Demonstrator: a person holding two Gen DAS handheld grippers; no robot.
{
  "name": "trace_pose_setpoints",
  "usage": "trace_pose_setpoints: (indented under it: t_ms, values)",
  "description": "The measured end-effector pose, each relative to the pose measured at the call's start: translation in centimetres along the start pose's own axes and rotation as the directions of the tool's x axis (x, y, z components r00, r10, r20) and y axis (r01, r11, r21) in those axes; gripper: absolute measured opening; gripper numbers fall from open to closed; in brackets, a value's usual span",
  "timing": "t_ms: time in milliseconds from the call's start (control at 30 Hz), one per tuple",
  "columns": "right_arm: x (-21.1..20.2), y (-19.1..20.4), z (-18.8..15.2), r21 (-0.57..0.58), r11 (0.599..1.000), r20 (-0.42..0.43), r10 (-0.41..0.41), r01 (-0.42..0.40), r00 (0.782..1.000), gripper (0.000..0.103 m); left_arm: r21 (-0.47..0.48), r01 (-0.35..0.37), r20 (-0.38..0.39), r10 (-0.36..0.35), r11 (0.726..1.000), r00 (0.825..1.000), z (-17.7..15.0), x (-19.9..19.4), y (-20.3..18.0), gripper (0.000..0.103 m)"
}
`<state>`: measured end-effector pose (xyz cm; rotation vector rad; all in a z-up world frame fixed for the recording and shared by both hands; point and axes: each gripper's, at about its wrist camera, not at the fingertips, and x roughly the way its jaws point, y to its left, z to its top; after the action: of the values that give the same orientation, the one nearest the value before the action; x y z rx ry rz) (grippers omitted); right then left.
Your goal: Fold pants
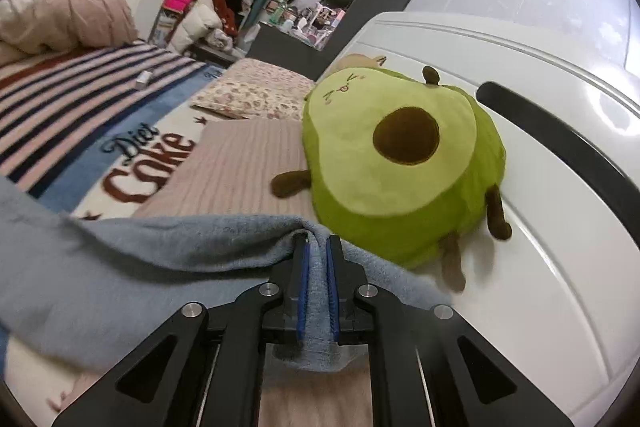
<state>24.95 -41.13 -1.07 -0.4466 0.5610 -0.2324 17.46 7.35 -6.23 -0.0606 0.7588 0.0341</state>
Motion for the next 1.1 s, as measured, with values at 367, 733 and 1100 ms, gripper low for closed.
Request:
trace_pose_setpoints:
  t_ms: [367, 733, 1100]
  values:
    - [1.7, -2.8, 0.0, 0.232, 0.966, 0.018, 0.117, -0.118, 0.993, 0.068, -0.042, -0.033, -0.001, 0.033, 0.999, 0.999, -0.1, 0.3, 1.7, 0.08]
    - [1.4, 3.6, -1.5, 0.14, 0.868, -0.161, 0.494, -0.476, 0.854, 0.025, -0.039, 0.007, 0.017, -0.007, 0.999, 1.0, -0.1, -1.3, 1.2, 0.08]
    - [6.7, 0.6, 0.6, 0.272, 0.94, -0.126, 0.246, -0.206, 0.961, 0.032, -0.096, -0.035, -0.012, 0.034, 0.995, 0.999, -1.2, -0.1, 3.1, 0.084]
